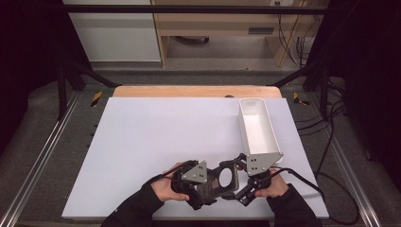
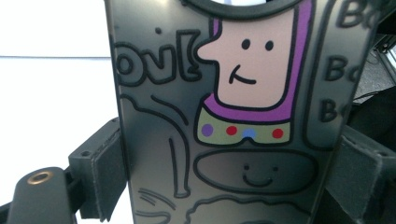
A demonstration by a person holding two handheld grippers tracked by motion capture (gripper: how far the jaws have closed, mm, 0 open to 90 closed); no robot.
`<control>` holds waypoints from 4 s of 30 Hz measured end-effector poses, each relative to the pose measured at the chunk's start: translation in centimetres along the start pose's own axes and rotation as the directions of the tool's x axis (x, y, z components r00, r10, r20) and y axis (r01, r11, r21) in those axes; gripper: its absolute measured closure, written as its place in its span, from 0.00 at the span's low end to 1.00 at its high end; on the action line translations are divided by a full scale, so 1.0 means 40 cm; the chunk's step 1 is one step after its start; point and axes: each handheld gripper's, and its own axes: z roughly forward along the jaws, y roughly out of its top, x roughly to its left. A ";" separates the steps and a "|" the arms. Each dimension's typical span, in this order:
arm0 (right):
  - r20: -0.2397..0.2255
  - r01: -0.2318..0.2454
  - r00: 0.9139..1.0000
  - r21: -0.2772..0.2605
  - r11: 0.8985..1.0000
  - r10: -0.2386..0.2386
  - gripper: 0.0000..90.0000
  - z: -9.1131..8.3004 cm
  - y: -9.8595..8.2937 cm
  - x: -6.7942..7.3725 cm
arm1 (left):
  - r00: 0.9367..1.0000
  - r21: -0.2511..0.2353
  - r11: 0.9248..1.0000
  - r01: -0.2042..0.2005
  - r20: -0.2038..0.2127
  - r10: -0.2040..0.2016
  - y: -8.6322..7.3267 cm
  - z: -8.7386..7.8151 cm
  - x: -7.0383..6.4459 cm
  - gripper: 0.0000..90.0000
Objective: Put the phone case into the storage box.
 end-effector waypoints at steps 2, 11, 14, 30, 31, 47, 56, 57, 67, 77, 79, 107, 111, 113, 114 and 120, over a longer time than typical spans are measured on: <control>-0.001 -0.002 1.000 0.002 1.000 0.002 0.13 0.000 0.000 0.000 | 1.000 0.003 1.000 0.004 0.003 -0.004 0.000 0.001 0.001 0.12; 0.003 -0.005 1.000 0.009 1.000 0.005 0.13 -0.001 -0.001 0.001 | 0.999 0.013 0.999 0.037 0.012 -0.037 -0.004 0.002 0.006 0.08; 0.013 -0.007 1.000 0.008 1.000 0.007 0.13 -0.006 0.001 -0.001 | 0.998 -0.002 0.998 0.057 0.005 -0.057 -0.007 -0.006 0.010 0.06; 0.123 -0.044 0.991 0.002 0.999 0.044 0.13 -0.051 0.025 -0.016 | 0.972 -0.128 0.976 0.174 -0.137 -0.191 -0.060 -0.091 0.026 0.01; 0.134 -0.047 0.990 -0.002 0.999 0.046 0.13 -0.055 0.028 -0.016 | 0.968 -0.138 0.973 0.184 -0.145 -0.204 -0.065 -0.096 0.028 0.01; 0.269 -0.095 0.958 -0.041 0.995 0.103 0.13 -0.102 0.047 -0.022 | 0.886 -0.268 0.921 0.282 -0.297 -0.357 -0.145 -0.180 0.041 0.01; 0.342 -0.132 0.927 -0.078 0.988 0.151 0.13 -0.121 0.056 -0.030 | 0.840 -0.322 0.897 0.304 -0.353 -0.412 -0.190 -0.221 0.040 0.01; 0.347 -0.136 0.925 -0.079 0.988 0.155 0.13 -0.123 0.057 -0.030 | 0.834 -0.327 0.895 0.304 -0.362 -0.416 -0.195 -0.226 0.040 0.00; 0.409 -0.155 0.894 -0.103 0.983 0.184 0.13 -0.139 0.066 -0.035 | 0.794 -0.366 0.875 0.317 -0.402 -0.456 -0.240 -0.258 0.037 0.00; 0.479 -0.169 0.853 -0.121 0.978 0.207 0.13 -0.155 0.084 -0.041 | 0.763 -0.386 0.864 0.324 -0.433 -0.480 -0.278 -0.288 0.031 0.00; 0.491 -0.176 0.845 -0.123 0.977 0.214 0.13 -0.157 0.090 -0.043 | 0.756 -0.385 0.863 0.326 -0.443 -0.483 -0.285 -0.294 0.031 0.00; 0.639 -0.202 0.732 -0.128 0.971 0.236 0.13 -0.185 0.159 -0.076 | 0.709 -0.396 0.853 0.339 -0.489 -0.509 -0.344 -0.327 0.030 0.00; 0.661 -0.215 0.709 -0.126 0.968 0.244 0.13 -0.188 0.164 -0.086 | 0.703 -0.401 0.850 0.342 -0.491 -0.515 -0.349 -0.333 0.031 0.00; 0.672 -0.217 0.698 -0.128 0.968 0.246 0.13 -0.189 0.167 -0.093 | 0.701 -0.401 0.849 0.343 -0.492 -0.516 -0.351 -0.334 0.031 0.00; 0.679 -0.220 0.691 -0.128 0.967 0.247 0.13 -0.190 0.169 -0.095 | 0.700 -0.401 0.849 0.344 -0.492 -0.517 -0.352 -0.335 0.031 0.00; 0.706 -0.235 0.659 -0.135 0.963 0.260 0.13 -0.197 0.181 -0.113 | 0.696 -0.403 0.848 0.344 -0.496 -0.518 -0.356 -0.340 0.031 0.00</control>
